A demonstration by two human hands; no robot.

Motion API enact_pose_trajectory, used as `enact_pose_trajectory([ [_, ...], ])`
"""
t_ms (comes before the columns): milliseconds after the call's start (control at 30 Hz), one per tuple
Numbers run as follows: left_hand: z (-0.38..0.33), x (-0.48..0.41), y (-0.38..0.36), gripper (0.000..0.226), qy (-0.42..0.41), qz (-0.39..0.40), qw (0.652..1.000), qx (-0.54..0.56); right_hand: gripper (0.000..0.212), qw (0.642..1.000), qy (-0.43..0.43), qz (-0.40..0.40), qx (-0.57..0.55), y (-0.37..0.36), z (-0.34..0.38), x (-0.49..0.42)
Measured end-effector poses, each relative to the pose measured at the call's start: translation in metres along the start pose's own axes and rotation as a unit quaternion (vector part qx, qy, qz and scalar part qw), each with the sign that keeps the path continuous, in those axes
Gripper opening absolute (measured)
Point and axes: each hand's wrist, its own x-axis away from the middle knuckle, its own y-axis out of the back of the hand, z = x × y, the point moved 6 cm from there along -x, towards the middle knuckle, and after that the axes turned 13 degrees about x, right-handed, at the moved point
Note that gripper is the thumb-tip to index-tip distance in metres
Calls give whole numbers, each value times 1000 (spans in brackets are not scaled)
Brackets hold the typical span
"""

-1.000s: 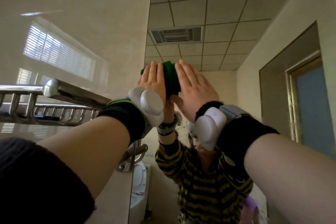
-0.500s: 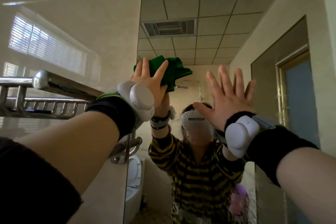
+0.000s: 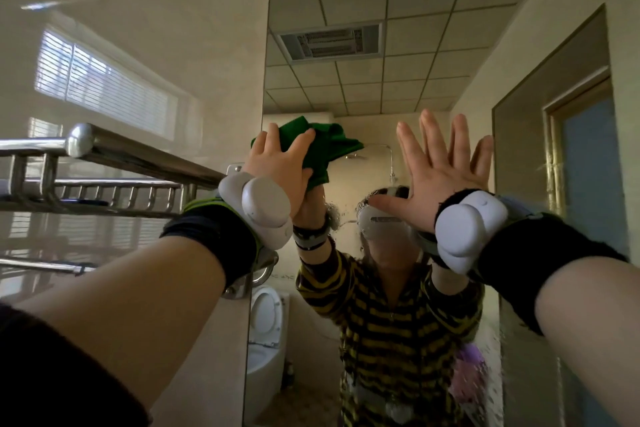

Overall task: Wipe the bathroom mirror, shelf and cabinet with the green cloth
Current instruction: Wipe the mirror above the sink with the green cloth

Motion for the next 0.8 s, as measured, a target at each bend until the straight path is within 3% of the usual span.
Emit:
enact_pose_trajectory([
  [367, 3, 28, -11, 56, 12, -18, 1000, -10, 108, 1000, -1, 3, 3, 0, 1, 0],
  [800, -7, 0, -8, 51, -1, -45, 999, 22, 104, 1000, 7, 2, -18, -3, 0, 0],
])
